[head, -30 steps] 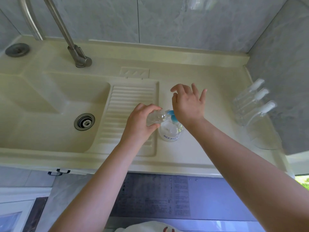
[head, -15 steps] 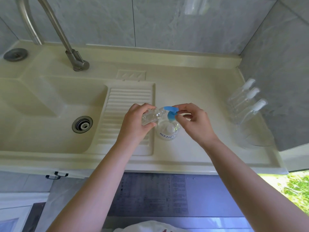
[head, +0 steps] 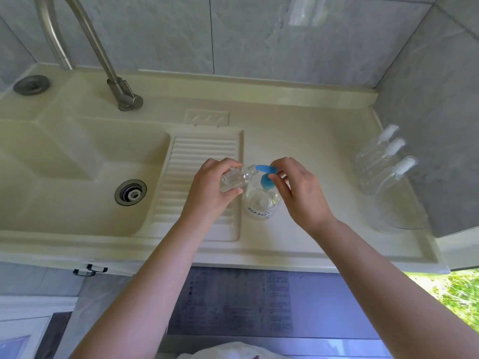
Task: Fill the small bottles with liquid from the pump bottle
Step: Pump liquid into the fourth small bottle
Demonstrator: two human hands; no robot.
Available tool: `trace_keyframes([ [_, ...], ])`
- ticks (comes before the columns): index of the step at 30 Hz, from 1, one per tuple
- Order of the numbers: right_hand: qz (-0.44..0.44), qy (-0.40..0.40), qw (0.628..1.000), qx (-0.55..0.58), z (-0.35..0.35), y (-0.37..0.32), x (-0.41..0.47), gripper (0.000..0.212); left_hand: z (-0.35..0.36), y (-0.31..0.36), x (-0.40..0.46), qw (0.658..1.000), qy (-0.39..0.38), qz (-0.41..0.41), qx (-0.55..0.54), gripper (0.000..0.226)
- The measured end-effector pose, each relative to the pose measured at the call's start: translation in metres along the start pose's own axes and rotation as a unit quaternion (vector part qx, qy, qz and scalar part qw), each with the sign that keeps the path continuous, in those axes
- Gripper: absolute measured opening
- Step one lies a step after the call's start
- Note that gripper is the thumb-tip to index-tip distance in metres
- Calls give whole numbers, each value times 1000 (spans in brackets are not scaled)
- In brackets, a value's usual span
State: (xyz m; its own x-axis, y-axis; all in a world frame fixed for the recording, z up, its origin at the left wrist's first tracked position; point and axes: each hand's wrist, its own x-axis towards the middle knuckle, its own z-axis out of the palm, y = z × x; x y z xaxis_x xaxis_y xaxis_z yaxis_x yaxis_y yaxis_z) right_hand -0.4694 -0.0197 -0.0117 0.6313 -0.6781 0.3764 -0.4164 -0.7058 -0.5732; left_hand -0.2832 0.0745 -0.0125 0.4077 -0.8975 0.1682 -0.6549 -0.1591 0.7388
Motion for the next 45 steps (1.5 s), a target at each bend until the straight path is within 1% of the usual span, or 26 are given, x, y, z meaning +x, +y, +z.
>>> trace_keyframes([
  [2,-6,-2,1000,-8,1,3,-1,8,-1,1,-1,1000,2,0,-3,49],
  [6,-9,-10,1000,13,-2,0,0,10,-3,0,-2,1000,-1,2,1,50],
  [8,12,-9,999,37,-6,-4,1,12,-4,1,-2,1000,-3,3,0,50],
  [10,91,-5,990,103,-11,-12,5,16,-3,2,-2,1000,-2,3,-1,51],
  [11,148,-4,978,149,-12,-15,10,18,-3,3,-2,1000,-2,4,-1,51],
  [13,258,0,941,220,-13,-18,26,26,-3,4,-2,1000,0,8,0,52],
  [15,339,-32,911,232,-11,-18,44,34,-3,4,-1,1000,3,13,5,52],
  [17,370,-87,905,190,-6,-18,54,38,-2,4,0,1000,3,18,9,52],
  [19,370,-108,910,154,0,-17,59,40,-2,3,2,1000,3,21,13,52],
  [21,368,-111,914,133,3,-17,62,37,-2,3,3,1000,4,23,14,52],
  [28,315,-133,940,14,19,-14,61,33,2,-2,5,999,-18,21,32,53],
  [30,323,-120,938,34,20,-12,61,33,3,-2,5,999,-20,20,30,53],
  [32,349,-119,928,63,15,-13,61,36,4,-1,4,999,-16,24,28,52],
  [35,374,-149,912,82,6,-14,67,40,2,-1,4,999,-7,29,26,52],
  [37,378,-162,908,80,2,-17,69,41,1,-1,4,999,-3,30,25,52],
  [40,380,-163,908,72,3,-17,71,39,2,-2,3,1000,-6,23,17,52],
  [43,334,-171,927,17,8,-19,70,33,4,-2,2,1000,-7,17,11,52],
  [45,327,-145,934,12,14,-19,67,30,5,-3,2,1000,-9,15,8,51],
])
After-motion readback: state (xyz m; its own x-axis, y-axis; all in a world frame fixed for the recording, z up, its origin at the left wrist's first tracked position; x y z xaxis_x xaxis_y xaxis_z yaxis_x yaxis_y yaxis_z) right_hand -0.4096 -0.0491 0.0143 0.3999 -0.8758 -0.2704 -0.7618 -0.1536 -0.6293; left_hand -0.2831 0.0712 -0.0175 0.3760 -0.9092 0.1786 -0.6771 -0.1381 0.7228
